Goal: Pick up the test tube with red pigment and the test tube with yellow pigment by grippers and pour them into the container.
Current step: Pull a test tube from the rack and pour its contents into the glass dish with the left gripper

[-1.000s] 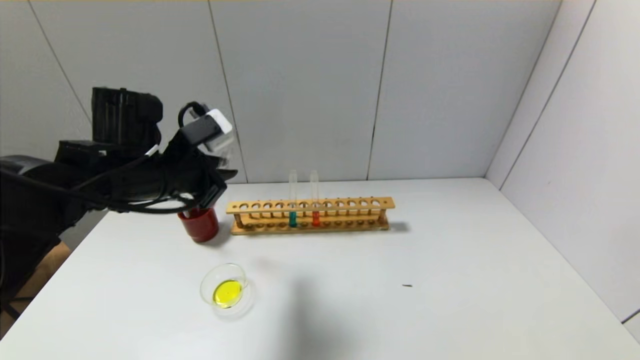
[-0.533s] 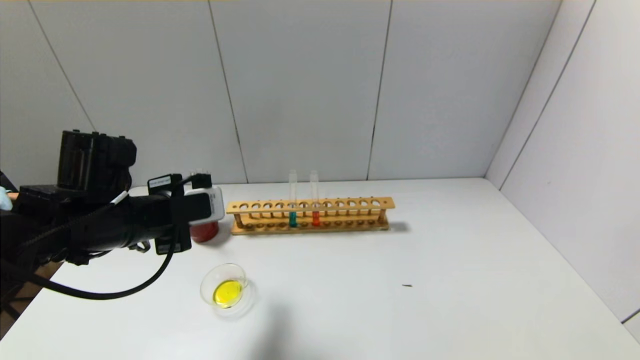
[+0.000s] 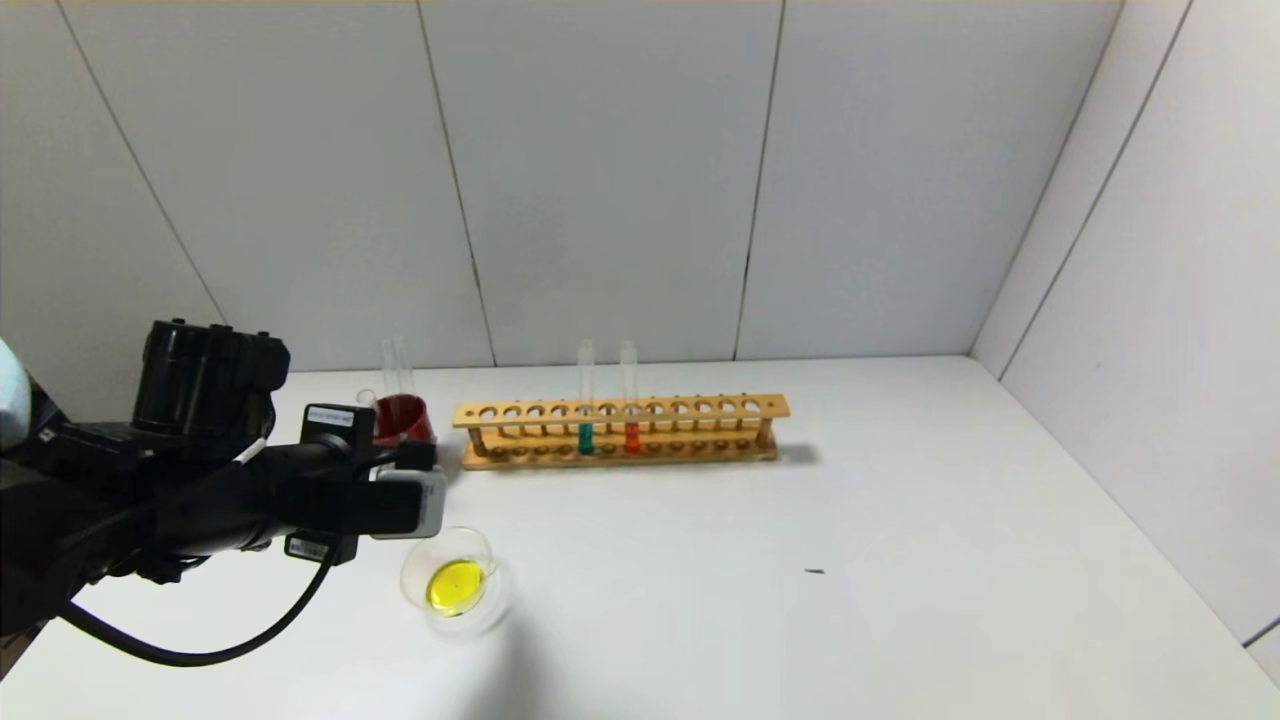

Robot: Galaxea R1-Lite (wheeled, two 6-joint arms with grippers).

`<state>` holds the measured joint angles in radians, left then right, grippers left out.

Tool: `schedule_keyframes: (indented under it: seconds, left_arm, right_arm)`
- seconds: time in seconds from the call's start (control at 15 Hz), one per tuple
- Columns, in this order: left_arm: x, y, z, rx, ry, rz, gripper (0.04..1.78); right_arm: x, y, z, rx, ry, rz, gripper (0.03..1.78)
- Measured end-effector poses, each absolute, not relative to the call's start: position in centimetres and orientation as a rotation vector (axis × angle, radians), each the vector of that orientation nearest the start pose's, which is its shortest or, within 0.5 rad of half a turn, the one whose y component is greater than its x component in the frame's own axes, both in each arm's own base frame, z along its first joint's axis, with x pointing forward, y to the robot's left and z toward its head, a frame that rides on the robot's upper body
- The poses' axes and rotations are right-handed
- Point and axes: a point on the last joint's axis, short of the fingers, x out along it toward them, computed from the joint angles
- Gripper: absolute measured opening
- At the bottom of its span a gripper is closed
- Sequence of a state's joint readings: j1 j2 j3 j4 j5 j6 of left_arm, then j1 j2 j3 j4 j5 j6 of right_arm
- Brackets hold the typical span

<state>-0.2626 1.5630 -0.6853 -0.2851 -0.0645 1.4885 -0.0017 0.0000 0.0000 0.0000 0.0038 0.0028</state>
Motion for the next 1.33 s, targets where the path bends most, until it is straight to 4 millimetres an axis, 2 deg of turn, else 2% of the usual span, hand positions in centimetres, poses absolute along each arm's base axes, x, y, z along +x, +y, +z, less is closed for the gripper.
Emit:
schedule_keyframes:
  seconds: [0.33,0.6,0.93,1.33]
  left_arm:
    - [25.0,-6.8,14.3,1.627,0.233,-0.771,0.32]
    - [25.7,-5.9,13.4,1.773,0.230,-0.811,0.32]
    - [26.2,-5.8,12.4,1.852,0.257,-0.842,0.32]
    - [27.4,-5.9,11.9,2.005,0.177,-0.845,0.32]
  right_arm:
    - [-2.3,0.0,7.5,0.003,0.000,0.002,1.75]
    - [-2.3,0.0,7.5,0.003,0.000,0.002,1.75]
    - [-2.3,0.0,7.5,0.003,0.000,0.003,1.75]
    - [-2.3,0.0,7.5,0.003,0.000,0.003,1.75]
